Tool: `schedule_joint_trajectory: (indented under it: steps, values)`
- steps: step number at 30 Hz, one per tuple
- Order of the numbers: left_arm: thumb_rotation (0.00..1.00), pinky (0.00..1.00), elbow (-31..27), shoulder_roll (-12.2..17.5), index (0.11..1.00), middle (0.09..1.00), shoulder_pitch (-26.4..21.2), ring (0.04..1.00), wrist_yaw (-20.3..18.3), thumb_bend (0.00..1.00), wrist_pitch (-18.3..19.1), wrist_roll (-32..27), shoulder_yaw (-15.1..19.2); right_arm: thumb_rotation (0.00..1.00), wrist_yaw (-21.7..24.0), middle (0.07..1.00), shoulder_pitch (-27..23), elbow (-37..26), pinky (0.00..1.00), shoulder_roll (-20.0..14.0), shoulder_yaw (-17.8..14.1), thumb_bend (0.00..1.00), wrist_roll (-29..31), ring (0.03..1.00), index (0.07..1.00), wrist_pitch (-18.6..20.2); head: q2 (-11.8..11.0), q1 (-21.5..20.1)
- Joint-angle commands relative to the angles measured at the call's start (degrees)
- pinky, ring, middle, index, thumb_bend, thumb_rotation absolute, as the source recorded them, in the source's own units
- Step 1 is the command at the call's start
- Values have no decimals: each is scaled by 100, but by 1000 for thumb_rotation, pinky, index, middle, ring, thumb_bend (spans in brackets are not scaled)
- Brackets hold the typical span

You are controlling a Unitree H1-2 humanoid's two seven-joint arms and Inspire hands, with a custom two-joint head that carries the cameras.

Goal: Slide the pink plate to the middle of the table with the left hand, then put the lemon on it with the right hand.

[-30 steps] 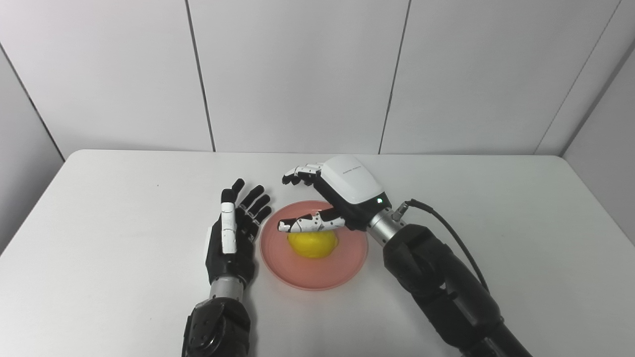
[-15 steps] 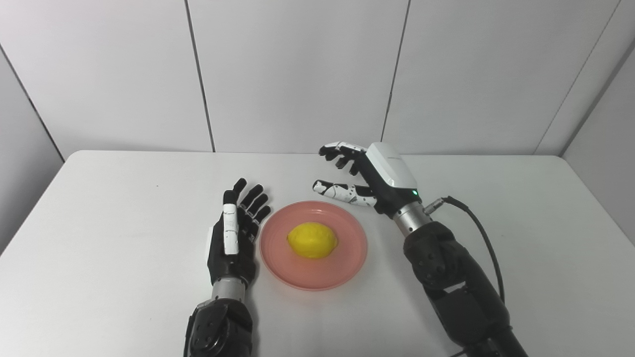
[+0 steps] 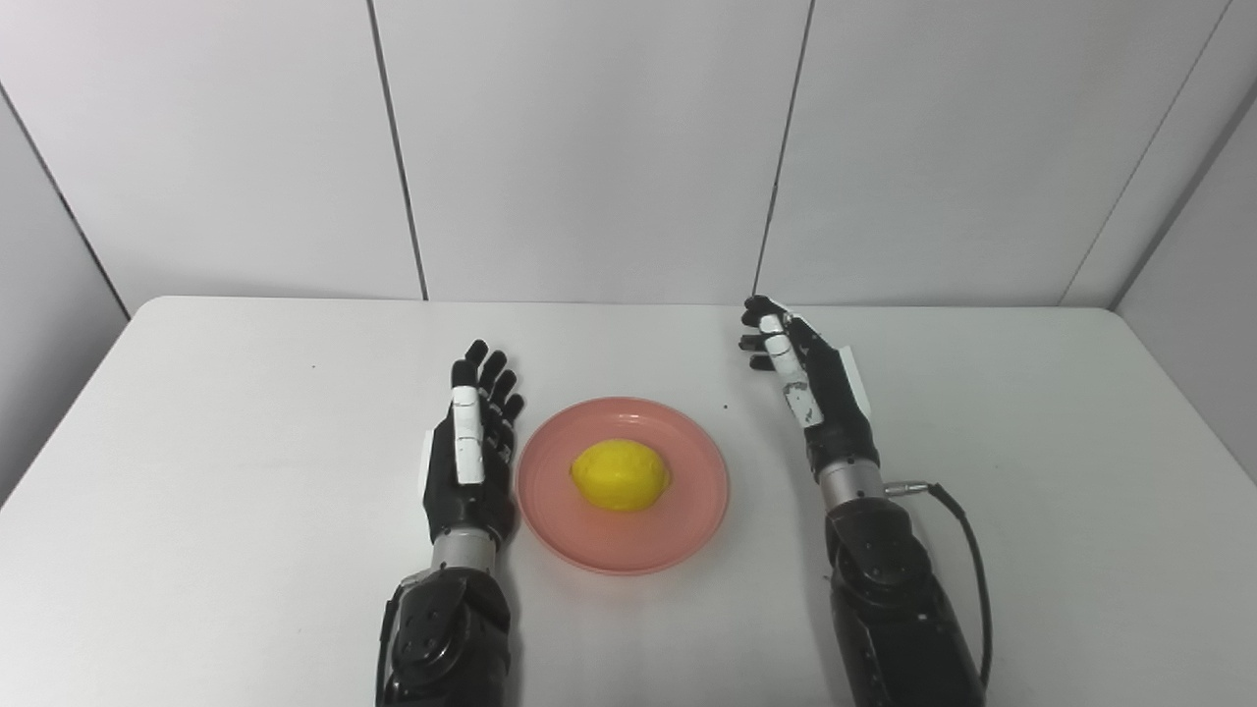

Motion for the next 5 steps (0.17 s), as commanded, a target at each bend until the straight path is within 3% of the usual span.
schedule_joint_trajectory:
  steps: [1,5]
  values:
    - [876,994,208,110,947,942,-193,955,200,973,138,276,46,1000,-49,845,-121,-84,871,48,-102,807,299,835,820,3,5,8]
    - [896,999,501,304,970,957,-425,973,68,954,72,375,138,1000,-84,890,-69,-33,925,116,-162,801,527,897,881,-21,14,50]
